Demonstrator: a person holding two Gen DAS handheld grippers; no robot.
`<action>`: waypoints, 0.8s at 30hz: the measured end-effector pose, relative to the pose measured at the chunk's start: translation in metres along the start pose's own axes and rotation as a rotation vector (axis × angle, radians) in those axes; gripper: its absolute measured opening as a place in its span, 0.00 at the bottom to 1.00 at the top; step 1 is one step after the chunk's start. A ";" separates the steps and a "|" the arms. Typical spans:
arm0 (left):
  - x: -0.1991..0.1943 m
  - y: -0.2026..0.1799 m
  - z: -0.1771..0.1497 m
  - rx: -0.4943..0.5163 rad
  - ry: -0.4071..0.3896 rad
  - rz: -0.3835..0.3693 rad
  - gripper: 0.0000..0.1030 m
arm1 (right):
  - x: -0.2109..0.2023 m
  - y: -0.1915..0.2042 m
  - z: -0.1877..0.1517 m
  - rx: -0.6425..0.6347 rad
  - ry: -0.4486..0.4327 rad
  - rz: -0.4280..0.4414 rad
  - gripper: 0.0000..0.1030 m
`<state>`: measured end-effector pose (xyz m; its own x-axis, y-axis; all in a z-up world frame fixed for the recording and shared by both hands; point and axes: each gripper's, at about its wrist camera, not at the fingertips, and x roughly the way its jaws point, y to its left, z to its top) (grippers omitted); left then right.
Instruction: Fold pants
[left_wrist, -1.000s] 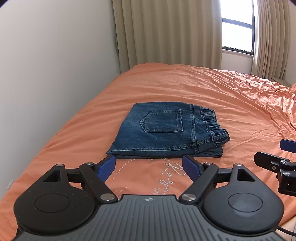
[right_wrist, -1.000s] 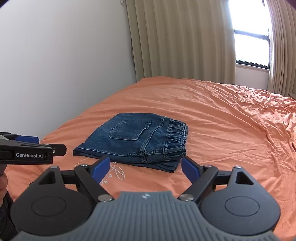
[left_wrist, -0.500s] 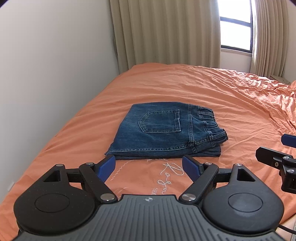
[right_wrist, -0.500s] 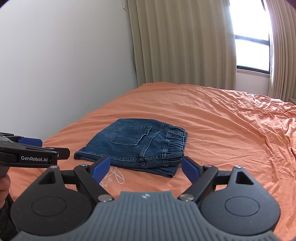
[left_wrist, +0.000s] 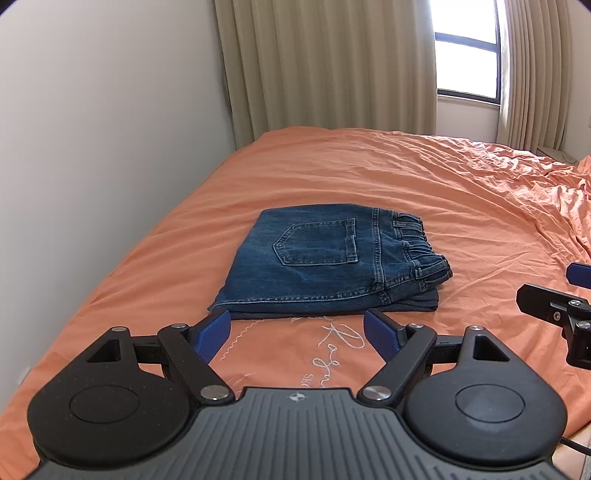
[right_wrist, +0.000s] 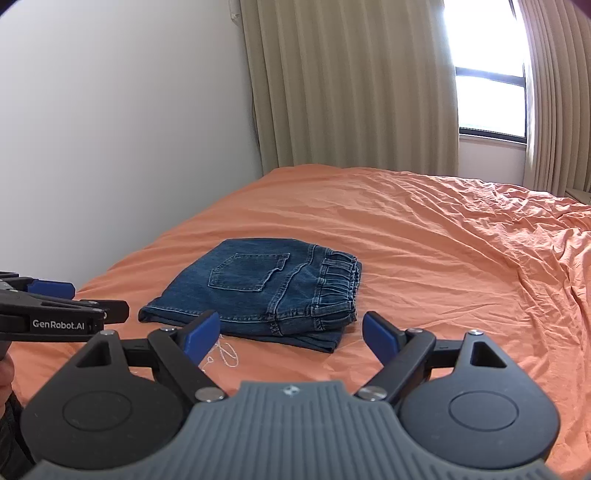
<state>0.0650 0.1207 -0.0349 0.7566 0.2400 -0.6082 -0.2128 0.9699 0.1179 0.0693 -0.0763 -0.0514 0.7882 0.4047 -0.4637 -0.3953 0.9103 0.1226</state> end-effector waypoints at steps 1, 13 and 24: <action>0.000 0.000 0.000 0.000 0.001 -0.001 0.93 | -0.001 0.000 0.000 0.000 -0.001 -0.002 0.79; -0.002 -0.002 0.000 0.006 0.003 -0.003 0.93 | -0.006 -0.001 -0.001 0.009 0.002 -0.007 0.79; -0.003 -0.002 -0.001 0.005 -0.002 -0.004 0.93 | -0.009 -0.001 -0.001 0.008 -0.001 -0.020 0.79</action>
<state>0.0623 0.1183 -0.0344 0.7589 0.2364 -0.6068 -0.2068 0.9710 0.1197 0.0624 -0.0805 -0.0479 0.7966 0.3862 -0.4650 -0.3753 0.9191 0.1203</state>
